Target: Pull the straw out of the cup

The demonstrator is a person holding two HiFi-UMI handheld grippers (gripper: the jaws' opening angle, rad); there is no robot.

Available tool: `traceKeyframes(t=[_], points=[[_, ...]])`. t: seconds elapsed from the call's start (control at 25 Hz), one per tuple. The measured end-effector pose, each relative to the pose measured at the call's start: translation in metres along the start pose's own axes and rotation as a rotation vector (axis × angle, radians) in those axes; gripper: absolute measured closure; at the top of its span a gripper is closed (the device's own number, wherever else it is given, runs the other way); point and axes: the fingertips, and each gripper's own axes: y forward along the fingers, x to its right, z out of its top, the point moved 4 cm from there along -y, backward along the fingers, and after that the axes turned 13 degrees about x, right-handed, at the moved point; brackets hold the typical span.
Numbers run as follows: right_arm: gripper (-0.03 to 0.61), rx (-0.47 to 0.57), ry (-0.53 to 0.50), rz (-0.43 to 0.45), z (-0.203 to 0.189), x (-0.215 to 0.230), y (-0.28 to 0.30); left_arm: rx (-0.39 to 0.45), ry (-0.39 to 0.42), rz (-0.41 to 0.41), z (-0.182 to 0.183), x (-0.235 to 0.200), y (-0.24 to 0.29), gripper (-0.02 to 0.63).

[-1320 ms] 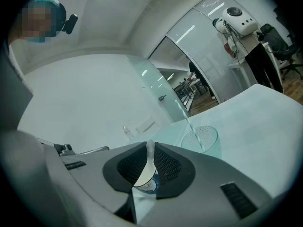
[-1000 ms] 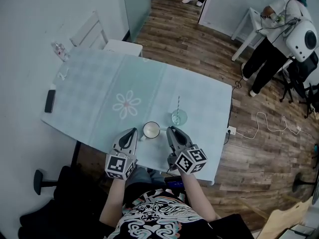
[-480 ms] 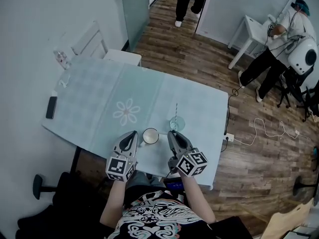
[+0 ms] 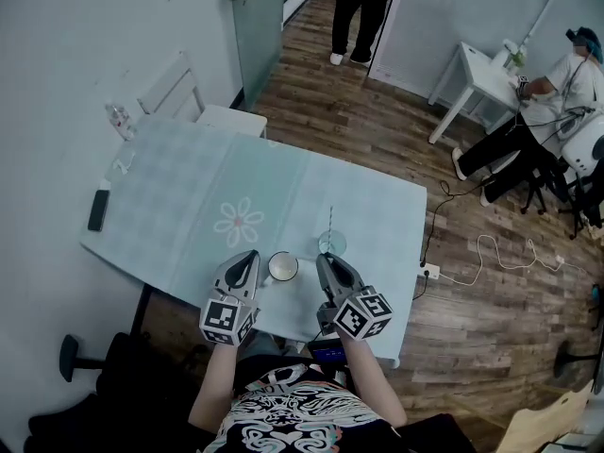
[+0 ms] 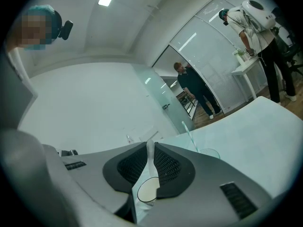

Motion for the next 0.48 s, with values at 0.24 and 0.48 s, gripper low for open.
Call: traceKeyframes(t=[0.24, 0.48], points=[[0.529, 0.013, -0.006, 0.006, 0.006, -0.004, -0.002, 0.012, 0.008, -0.006, 0.007, 0.002, 0.002, 0.612], [0.529, 0.039, -0.024, 0.023, 0.012, -0.01, -0.004, 0.019, 0.014, -0.008, 0.009, 0.004, 0.002, 0.612]])
